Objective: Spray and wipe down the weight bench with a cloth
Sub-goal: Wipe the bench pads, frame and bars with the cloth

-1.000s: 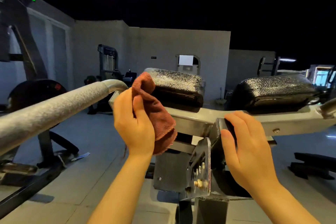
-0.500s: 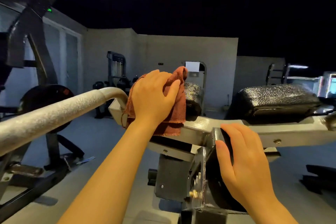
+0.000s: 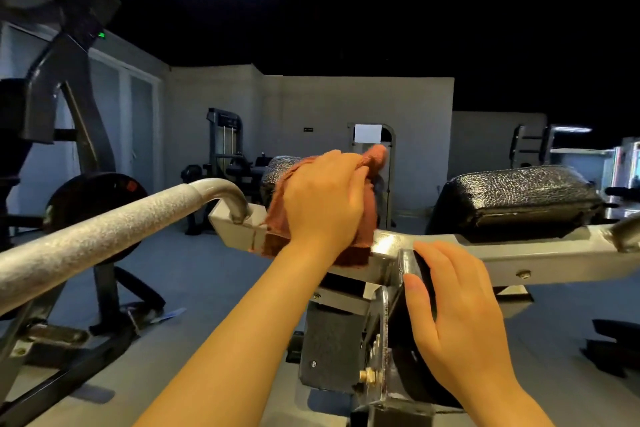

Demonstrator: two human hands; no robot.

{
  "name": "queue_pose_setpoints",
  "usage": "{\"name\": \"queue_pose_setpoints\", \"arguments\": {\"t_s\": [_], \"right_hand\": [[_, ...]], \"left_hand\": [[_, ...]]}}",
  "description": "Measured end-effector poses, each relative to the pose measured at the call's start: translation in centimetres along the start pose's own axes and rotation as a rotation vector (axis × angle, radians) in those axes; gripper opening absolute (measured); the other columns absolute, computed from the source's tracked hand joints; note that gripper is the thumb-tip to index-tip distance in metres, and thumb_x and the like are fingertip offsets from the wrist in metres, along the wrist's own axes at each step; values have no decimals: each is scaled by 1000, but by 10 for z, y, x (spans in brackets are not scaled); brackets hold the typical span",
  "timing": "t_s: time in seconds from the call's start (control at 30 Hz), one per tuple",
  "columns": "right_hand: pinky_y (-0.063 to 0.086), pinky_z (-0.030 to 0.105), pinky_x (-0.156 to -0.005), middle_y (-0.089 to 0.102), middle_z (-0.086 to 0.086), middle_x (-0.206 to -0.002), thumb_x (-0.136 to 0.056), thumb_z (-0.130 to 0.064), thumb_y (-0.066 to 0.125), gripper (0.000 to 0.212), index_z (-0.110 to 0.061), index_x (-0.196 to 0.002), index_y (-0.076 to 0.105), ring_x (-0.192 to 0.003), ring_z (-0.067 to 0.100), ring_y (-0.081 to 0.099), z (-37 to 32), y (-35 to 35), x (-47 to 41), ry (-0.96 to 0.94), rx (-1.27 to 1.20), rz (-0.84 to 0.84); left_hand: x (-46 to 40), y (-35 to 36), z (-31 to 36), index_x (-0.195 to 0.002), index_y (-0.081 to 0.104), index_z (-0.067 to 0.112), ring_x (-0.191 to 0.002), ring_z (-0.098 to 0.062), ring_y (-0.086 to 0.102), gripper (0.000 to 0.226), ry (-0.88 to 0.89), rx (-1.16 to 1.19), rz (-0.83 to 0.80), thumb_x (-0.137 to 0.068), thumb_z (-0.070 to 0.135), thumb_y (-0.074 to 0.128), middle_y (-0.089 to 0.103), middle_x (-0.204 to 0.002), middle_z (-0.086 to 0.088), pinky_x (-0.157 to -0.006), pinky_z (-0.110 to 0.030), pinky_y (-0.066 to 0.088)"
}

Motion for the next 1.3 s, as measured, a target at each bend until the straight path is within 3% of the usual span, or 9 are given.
{"name": "queue_pose_setpoints", "arguments": {"t_s": [0.17, 0.33, 0.53, 0.63, 0.73, 0.87, 1.0, 1.1, 1.3], "right_hand": [[20, -1, -99, 60, 4, -116, -93, -39, 40, 45, -9, -120, 60, -108, 8, 44, -1, 0, 0, 6, -8, -24], [20, -3, -97, 61, 5, -116, -94, -41, 38, 47, -8, -121, 60, -107, 6, 43, 0, 0, 1, 14, -10, -33], [20, -1, -99, 59, 3, -116, -94, -40, 40, 43, -11, -121, 59, -108, 4, 42, 1, 2, 2, 9, -16, -10], [21, 0, -100, 59, 2, -117, -94, -40, 40, 44, -12, -121, 59, -109, 6, 43, 1, 2, 1, 12, -8, -6], [20, -1, -99, 60, 4, -116, -94, -39, 40, 44, -9, -120, 60, -108, 8, 44, 0, 1, -1, 1, 1, -4], [18, -3, -99, 60, 6, -115, -93, -37, 42, 43, -7, -120, 59, -108, 0, 38, -1, -1, 1, -11, 7, 21], [18, -3, -99, 60, 7, -117, -95, -40, 40, 46, -8, -122, 58, -110, -2, 35, 1, 0, 1, -19, 0, 26], [19, 1, -103, 58, 4, -122, -100, -53, 29, 55, -12, -126, 56, -114, 3, 39, -1, 2, 1, -17, -12, 21], [16, 9, -109, 47, -2, -133, -100, -55, 24, 56, -17, -133, 49, -125, 14, 40, -1, 3, 0, -57, 7, 31]], "left_hand": [[6, 7, 20, -99, 70, 14, -87, -21, 66, 29, 275, 59, -106, -96, 31, 47, 71, -94, -2, -76, -36, 53], [-10, -27, -42, -107, 70, 17, -88, -17, 63, 25, 14, 17, -19, -99, 27, 48, 71, -100, 1, -72, -13, 30], [-9, -21, -54, -94, 67, 15, -76, -16, 58, 27, -180, 21, 56, -100, 28, 43, 67, -86, 1, -70, -31, 45], [-2, -5, -13, -93, 70, 14, -74, -19, 63, 29, -9, 20, 21, -96, 29, 44, 70, -84, -1, -68, -27, 45], [-2, 9, 19, -90, 69, 12, -72, -22, 63, 32, 133, 38, -65, -95, 30, 43, 68, -82, -3, -65, -37, 51], [-5, 1, 12, -101, 69, 11, -83, -25, 67, 38, 282, 25, -203, -97, 34, 40, 71, -94, -6, -71, -35, 53], [-14, -24, -39, -104, 67, 18, -88, -18, 61, 25, 33, 20, -127, -101, 29, 45, 67, -95, 3, -72, -22, 34], [-16, -24, -62, -103, 65, 17, -96, -20, 61, 23, -90, 5, -97, -102, 27, 45, 67, -99, 1, -78, -28, 38], [-5, -10, -16, -96, 69, 14, -88, -24, 67, 26, 23, -19, -51, -96, 27, 47, 71, -91, -4, -78, -36, 51]]}}
Point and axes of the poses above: each hand's wrist, its own x-axis away from the middle knuckle, its own y-axis out of the palm, z = x × y, the point moved 5 cm from there along -x, towards the middle knuckle
